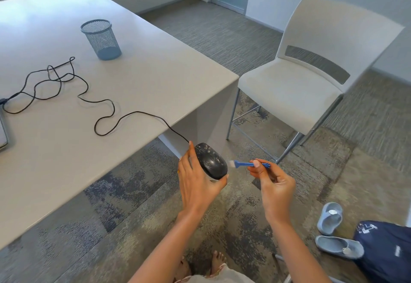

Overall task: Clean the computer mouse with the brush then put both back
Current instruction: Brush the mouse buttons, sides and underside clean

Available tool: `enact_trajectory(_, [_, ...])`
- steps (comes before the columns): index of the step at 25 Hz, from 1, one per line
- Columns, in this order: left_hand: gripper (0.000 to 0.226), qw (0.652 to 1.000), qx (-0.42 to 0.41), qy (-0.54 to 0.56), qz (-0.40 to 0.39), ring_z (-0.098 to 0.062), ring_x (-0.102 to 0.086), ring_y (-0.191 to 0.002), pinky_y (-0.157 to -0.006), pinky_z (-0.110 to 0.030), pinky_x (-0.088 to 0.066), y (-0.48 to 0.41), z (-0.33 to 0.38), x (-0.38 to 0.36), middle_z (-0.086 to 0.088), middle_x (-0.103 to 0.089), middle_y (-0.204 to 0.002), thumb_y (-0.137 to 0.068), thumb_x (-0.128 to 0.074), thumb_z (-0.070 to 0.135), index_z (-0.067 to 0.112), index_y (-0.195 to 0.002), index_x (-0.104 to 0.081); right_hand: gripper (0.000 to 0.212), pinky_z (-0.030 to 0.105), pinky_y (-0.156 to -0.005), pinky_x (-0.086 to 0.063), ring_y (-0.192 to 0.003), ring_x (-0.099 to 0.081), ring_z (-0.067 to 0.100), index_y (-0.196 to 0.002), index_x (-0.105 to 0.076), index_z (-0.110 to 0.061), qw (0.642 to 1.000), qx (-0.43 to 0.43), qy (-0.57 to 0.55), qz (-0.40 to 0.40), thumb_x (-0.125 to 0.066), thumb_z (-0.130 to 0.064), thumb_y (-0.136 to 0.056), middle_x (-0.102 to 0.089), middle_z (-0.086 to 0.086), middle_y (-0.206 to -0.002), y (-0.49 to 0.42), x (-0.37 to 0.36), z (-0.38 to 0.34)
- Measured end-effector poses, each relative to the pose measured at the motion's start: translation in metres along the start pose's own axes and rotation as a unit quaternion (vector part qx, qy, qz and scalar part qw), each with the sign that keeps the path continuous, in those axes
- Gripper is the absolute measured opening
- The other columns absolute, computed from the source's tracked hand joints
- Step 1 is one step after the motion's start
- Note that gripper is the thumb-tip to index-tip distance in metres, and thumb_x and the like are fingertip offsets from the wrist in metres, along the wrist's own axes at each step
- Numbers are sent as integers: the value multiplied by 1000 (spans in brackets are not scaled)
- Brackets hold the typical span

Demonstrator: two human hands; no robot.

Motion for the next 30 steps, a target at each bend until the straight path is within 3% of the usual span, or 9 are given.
enact_trajectory(5, [132,1000,-13,12,-11,-25,-34,-133,-110,-42,-36,1,-3,2,-9,-37,-147,-60,-86,58,14,-157,-7,7,29,-75,-62,-77,-77,20,-89,-77,-15,997,-9,-36,-61,-72,-12,-85,-79,1,-80,17,-10,-3])
enact_trajectory(8, [132,999,-17,15,-26,-23,-33,-135,-108,-46,-39,1,-7,3,-8,-36,-149,-58,-84,58,18,-156,-7,8,31,-76,-62,-77,-77,21,-88,-78,-12,996,-14,-29,-85,-71,-8,-86,-79,3,-80,25,-14,4])
enact_trajectory(14, [128,998,-36,16,-40,-23,-35,-134,-109,-40,-36,5,-13,7,-5,-38,-149,-58,-78,65,14,-156,-12,8,29,-73,-63,-72,-75,15,-86,-76,-17,999,-22,-33,-27,-70,-11,-87,-78,-1,-75,0,3,5])
enact_trajectory(19, [122,998,-51,18,-43,-22,-36,-134,-107,-40,-38,9,-12,7,-5,-40,-147,-61,-79,62,15,-155,-16,6,29,-74,-61,-77,-76,21,-86,-77,-12,996,-15,-25,-84,-71,-12,-86,-79,4,-78,9,-24,3])
enact_trajectory(24, [125,996,-61,15,-59,-21,-34,-136,-110,-44,-38,15,-24,10,-3,-37,-148,-58,-81,65,22,-155,-14,10,31,-72,-63,-71,-75,17,-82,-75,-20,998,-39,-39,-13,-69,-15,-89,-78,-2,-73,-7,-14,9])
enact_trajectory(30, [121,996,-73,22,-54,-20,-34,-135,-112,-39,-33,20,-33,15,-1,-38,-147,-58,-80,64,18,-154,-21,7,31,-69,-62,-69,-76,22,-82,-75,-12,995,-46,-11,-88,-70,-13,-88,-78,4,-72,3,-37,4])
Point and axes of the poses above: each hand's wrist, its own y-axis away from the middle knuckle, its own x-axis out of the back of the hand, z = x × y, the point moved 6 cm from there along -y, towards the middle knuckle
